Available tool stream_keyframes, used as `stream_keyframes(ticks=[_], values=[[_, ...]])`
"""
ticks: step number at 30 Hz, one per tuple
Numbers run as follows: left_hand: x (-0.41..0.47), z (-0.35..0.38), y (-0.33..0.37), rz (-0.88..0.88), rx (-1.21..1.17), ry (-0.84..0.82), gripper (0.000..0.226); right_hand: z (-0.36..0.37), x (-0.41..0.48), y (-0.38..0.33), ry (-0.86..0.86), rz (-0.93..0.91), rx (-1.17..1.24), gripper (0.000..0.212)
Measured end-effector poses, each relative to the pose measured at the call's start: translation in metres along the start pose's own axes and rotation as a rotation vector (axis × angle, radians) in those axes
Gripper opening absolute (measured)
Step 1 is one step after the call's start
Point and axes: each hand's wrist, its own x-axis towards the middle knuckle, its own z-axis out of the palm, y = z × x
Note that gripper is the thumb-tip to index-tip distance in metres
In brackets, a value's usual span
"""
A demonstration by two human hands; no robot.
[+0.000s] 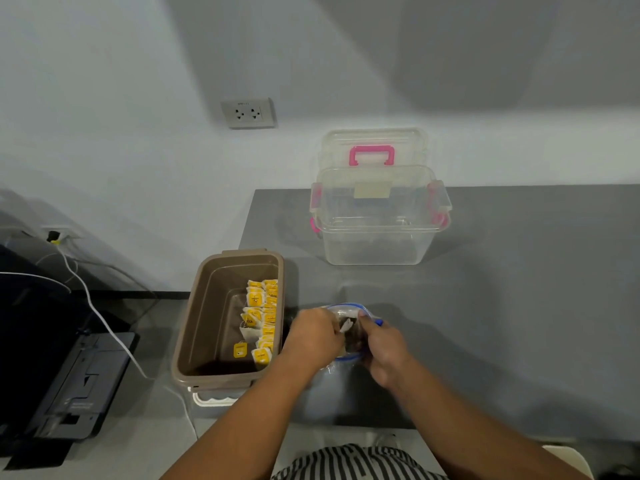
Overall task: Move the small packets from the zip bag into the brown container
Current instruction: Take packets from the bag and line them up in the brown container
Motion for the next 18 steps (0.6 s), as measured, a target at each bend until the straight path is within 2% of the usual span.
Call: stream_keyframes(ticks=[5, 7, 12, 18], values=[[0.0009, -0.0026, -0.0067, -0.051, -0.255, 0.057, 0.008, 0.0039, 0.0017, -0.0012, -0.015, 0.021, 0.076, 0.021], [-0.0010, -0.0030, -0.0084, -0.049, -0.318, 0.051, 0.011, 0.0049, 0.0006, -0.0027, -0.013, 0.038, 0.092, 0.019], [-0.0053, -0.0038, -0.0093, -0.017, -0.321, 0.003, 0.027, 0.0063, 0.0005, -0.0039, 0.003, 0.043, 0.128, 0.016], [-0.0051, -0.0074, -0.0080, -0.018, -0.287, 0.059, 0.019, 0.0089, 0.0015, -0.0040, 0.005, 0.035, 0.121, 0.020]])
